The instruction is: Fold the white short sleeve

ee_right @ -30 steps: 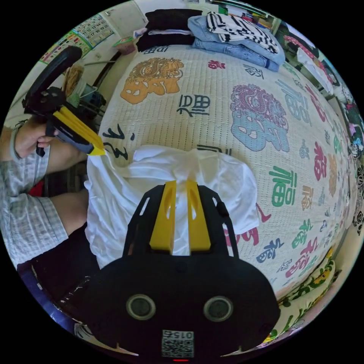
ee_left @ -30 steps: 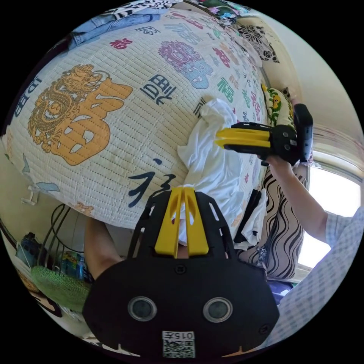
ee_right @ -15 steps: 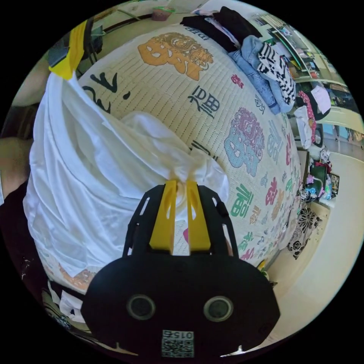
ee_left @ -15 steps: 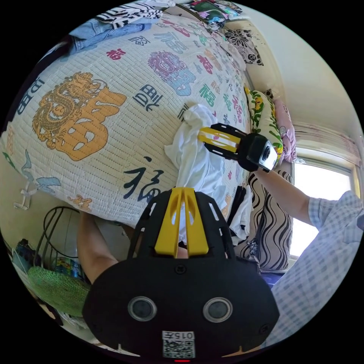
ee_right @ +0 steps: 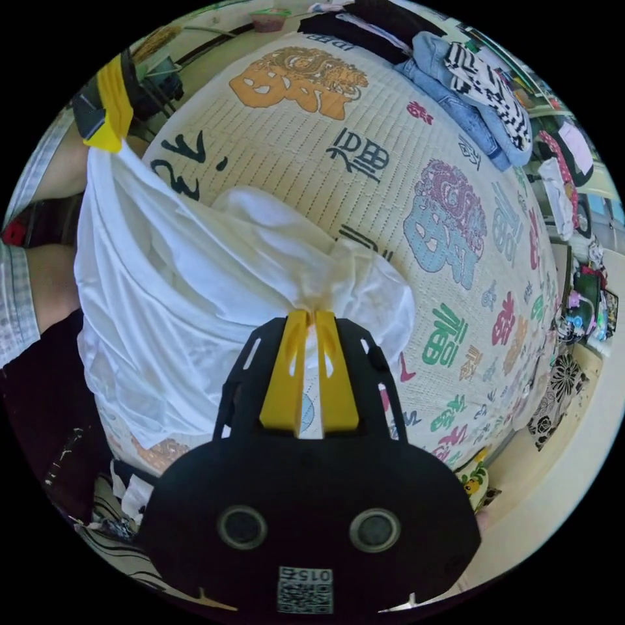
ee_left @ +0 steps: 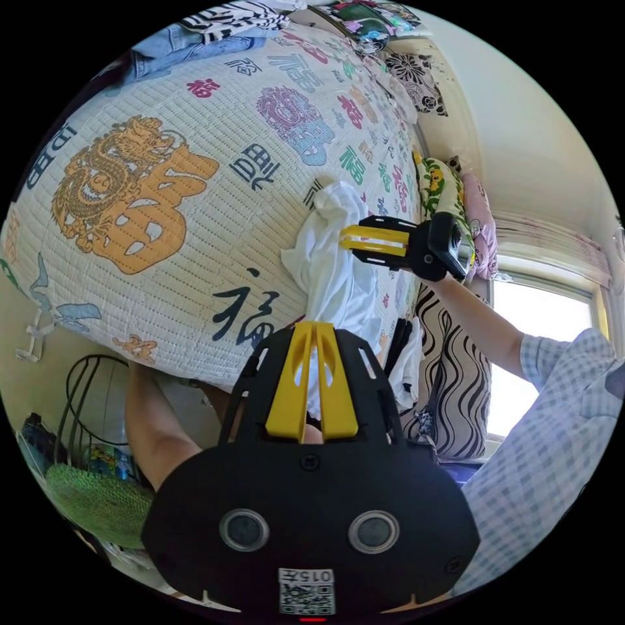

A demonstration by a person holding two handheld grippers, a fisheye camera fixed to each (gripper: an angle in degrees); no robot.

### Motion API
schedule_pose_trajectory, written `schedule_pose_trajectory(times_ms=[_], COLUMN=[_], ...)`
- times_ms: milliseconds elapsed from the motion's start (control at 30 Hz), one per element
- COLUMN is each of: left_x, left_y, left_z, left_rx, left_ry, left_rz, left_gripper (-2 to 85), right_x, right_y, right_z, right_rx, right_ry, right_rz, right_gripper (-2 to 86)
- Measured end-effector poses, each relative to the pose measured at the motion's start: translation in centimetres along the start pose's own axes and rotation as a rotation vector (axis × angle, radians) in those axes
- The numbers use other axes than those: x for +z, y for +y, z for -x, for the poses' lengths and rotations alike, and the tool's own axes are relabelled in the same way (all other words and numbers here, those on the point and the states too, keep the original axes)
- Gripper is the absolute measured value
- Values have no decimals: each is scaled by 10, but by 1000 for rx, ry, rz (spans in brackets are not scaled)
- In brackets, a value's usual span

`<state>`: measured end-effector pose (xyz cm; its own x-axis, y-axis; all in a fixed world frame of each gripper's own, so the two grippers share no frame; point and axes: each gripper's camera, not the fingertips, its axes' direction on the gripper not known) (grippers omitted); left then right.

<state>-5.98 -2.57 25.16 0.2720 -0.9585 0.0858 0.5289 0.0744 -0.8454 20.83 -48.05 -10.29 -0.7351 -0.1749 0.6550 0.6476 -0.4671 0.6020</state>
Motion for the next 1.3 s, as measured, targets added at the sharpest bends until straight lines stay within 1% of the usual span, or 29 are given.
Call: schedule_pose_trajectory(times_ms=[100, 167, 200, 267, 300, 367, 433, 467, 500, 533, 567, 633, 733, 800, 867, 933, 967, 1000, 1067, 1100, 1167, 1200, 1300], left_x=[-8, -19, -30, -50, -66, -94, -135, -146, -166, -186, -195, -229, -260, -278, -299, -333, -342, -358, -373, -378, -386, -391, -403], left_y=[22, 34, 41, 48, 51, 55, 63, 66, 75, 86, 92, 120, 158, 180, 200, 221, 227, 237, 249, 253, 256, 258, 252], left_z=[-7, -17, -27, -50, -70, -108, -171, -187, -220, -251, -265, -315, -361, -381, -398, -420, -426, -437, -452, -459, -468, -472, -484], left_rx=[-5, 15, 42, 105, 167, 289, 504, 564, 681, 790, 842, 1020, 1170, 1228, 1274, 1340, 1365, 1432, 1522, 1551, 1589, 1605, 1633], left_ry=[1, -2, -5, -3, 5, 21, 56, 64, 73, 78, 87, 150, 179, 203, 242, 292, 304, 308, 252, 247, 296, 315, 366], left_rz=[-15, -35, -52, -76, -99, -129, -155, -158, -159, -156, -150, -115, -65, -52, -61, -110, -128, -173, -242, -251, -251, -280, -348], left_gripper=[-9, -9, -9, -9, -9, -9, -9, -9, -9, -9, -9, -9, -8, -8, -8, -8, -8, -9, -9, -9, -9, -9, -9], right_x=[-18, -46, -55, -99, -112, -168, -213, -244, -260, -291, -319, -354, -401, -428, -464, -491, -509, -518, -546, -551, -571, -575, -593], right_y=[11, 39, 48, 99, 114, 173, 212, 235, 245, 264, 278, 287, 288, 289, 296, 302, 303, 302, 296, 295, 295, 295, 308], right_z=[12, 14, 13, 14, 15, 35, 59, 78, 89, 112, 135, 170, 222, 251, 289, 315, 329, 336, 350, 353, 361, 363, 369], right_rx=[104, 292, 352, 609, 677, 921, 1069, 1154, 1190, 1268, 1332, 1412, 1489, 1554, 1650, 1701, 1694, 1682, 1644, 1631, 1569, 1559, 1499], right_ry=[-70, -162, -189, -312, -342, -417, -427, -425, -419, -392, -352, -254, -90, -15, 72, 133, 186, 225, 371, 394, 482, 508, 585], right_rz=[-35, -110, -130, -243, -273, -397, -475, -540, -578, -652, -695, -663, -617, -649, -765, -862, -923, -937, -863, -852, -842, -843, -912], right_gripper=[0, -5, -5, -7, -7, -7, -7, -6, -6, -5, -5, -5, -5, -5, -5, -5, -5, -5, -5, -5, -4, -4, -5])
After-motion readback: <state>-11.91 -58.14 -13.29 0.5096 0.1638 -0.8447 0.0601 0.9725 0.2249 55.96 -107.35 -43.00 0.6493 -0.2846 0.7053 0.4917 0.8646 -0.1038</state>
